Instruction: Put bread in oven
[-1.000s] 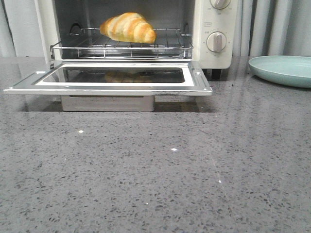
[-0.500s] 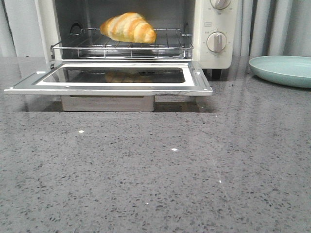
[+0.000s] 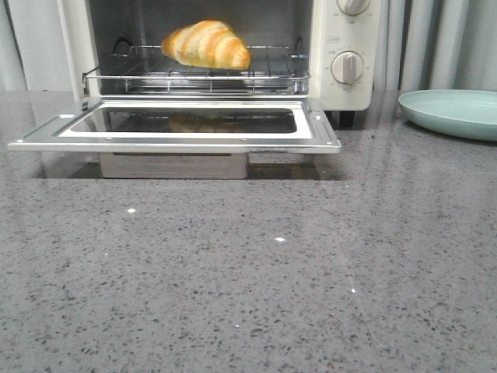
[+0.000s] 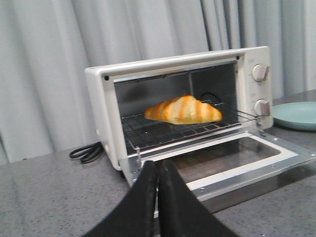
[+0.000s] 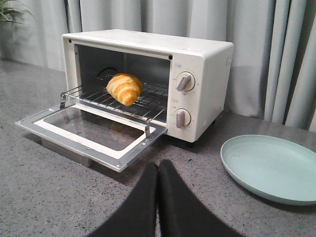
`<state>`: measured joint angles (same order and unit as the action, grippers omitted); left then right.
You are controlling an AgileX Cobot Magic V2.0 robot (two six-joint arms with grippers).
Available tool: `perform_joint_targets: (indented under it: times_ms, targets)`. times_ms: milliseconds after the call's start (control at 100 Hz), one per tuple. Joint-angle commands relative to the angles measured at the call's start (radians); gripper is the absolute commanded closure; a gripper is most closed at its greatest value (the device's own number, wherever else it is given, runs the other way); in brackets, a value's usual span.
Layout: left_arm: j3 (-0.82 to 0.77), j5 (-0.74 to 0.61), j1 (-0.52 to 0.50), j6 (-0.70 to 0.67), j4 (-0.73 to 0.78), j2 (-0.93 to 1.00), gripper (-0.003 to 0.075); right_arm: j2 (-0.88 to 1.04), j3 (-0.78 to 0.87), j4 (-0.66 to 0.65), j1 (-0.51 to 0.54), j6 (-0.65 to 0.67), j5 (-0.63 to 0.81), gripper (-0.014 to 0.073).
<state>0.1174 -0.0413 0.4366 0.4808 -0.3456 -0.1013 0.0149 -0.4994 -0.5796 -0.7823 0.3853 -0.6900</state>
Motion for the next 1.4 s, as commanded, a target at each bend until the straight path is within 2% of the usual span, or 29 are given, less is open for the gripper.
perform_joint_targets:
  times_ms: [0, 110, 270, 440, 670, 1390]
  targets:
    - [-0.026, -0.142, -0.047, -0.332, 0.32, -0.007, 0.0741, 0.005, -0.025, -0.032, 0.004, 0.005, 0.072, 0.0641]
    - [-0.075, -0.085, -0.158, -0.36, 0.23, -0.008, 0.0741, 0.005, -0.025, -0.032, 0.004, 0.005, 0.072, 0.0641]
    - [-0.121, 0.041, -0.288, -0.362, 0.22, 0.054, 0.0741, 0.005, -0.025, -0.032, 0.004, 0.005, 0.072, 0.0641]
    - [-0.141, 0.306, -0.368, -0.362, 0.22, 0.132, 0.0741, 0.005, -0.025, -0.032, 0.004, 0.005, 0.072, 0.0641]
    - [-0.141, 0.301, -0.431, -0.362, 0.22, 0.13, 0.0741, 0.005, -0.025, -0.03, 0.004, 0.005, 0.072, 0.0641]
    - [-0.141, 0.301, -0.431, -0.362, 0.22, 0.13, 0.0741, 0.005, -0.002, -0.032, 0.004, 0.005, 0.056, 0.0641]
